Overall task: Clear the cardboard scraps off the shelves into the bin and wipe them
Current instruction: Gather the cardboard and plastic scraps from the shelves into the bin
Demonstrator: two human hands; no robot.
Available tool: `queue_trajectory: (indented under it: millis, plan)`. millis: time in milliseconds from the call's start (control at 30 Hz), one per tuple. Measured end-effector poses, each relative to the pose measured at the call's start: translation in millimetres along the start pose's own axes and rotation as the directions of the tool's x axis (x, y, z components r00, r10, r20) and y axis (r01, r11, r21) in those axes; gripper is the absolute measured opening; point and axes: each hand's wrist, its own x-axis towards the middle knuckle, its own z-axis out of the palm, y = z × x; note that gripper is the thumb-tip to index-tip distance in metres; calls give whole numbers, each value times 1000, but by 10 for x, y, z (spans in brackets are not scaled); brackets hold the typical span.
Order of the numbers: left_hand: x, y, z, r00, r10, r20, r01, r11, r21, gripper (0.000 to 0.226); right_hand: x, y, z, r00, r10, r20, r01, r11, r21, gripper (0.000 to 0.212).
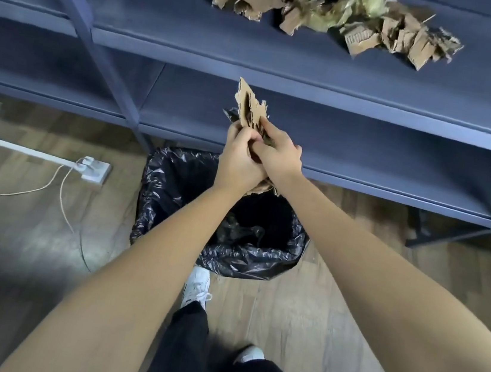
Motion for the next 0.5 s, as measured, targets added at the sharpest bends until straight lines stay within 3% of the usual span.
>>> queue_trajectory:
  millis: [433,500]
  plan:
    - [46,-876,166,980,-140,142,131,989,69,24,218,582,599,980,191,52,-192,981,17,55]
    - [75,-1022,208,961,-176,212,161,983,86,35,222,644,684,975,219,45,-220,976,4,54]
